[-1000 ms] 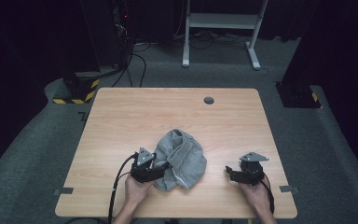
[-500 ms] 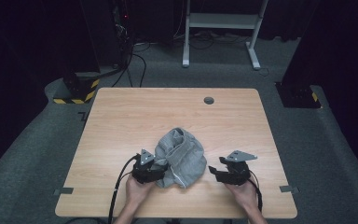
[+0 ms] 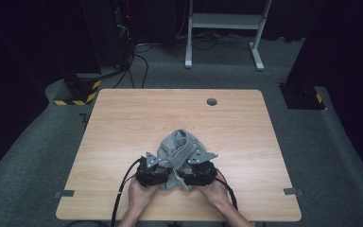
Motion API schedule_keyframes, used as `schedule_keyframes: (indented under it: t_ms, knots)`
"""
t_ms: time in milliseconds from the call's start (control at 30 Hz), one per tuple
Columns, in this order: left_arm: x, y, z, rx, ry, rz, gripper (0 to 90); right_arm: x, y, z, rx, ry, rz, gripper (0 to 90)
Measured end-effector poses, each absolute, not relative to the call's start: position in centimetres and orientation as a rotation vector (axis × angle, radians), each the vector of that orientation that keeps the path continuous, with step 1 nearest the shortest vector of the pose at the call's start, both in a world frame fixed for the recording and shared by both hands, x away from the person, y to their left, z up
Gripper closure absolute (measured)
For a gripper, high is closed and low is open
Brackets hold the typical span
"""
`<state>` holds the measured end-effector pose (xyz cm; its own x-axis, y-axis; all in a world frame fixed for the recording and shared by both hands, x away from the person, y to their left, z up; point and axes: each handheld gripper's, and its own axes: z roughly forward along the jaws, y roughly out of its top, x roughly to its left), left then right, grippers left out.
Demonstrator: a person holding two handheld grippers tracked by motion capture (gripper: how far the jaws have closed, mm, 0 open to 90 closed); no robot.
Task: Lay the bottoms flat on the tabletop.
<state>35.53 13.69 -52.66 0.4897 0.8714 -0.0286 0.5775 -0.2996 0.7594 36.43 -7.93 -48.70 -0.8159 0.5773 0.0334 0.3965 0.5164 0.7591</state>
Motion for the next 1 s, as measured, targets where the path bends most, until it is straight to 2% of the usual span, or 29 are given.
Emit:
schedule_keyframes:
  t_ms: [67,267,333,633,1000]
  knots:
    - [35.5,13.7,-52.7,2.006,1.191,0.514,30.6,36.6,-7.4,-49.1,0.833,2.541,1.164,47.1]
    - [35.5,13.7,-52.6,2.007,1.187,0.511,31.3,36.9,-6.8,-49.7,0.786,2.58,1.097,80.3]
    - [35.5,13.7,-52.7,2.006,1.188,0.51,31.3,36.7,-6.9,-49.6,0.756,2.575,1.1,86.0]
    - [35.5,13.7,-52.6,2.004,1.188,0.51,31.5,35.8,-9.4,-47.4,0.736,2.496,1.191,86.8]
    - [35.5,13.7,-52.7,2.002,1.19,0.508,31.9,37.9,-16.6,-45.7,0.943,2.31,1.226,86.7]
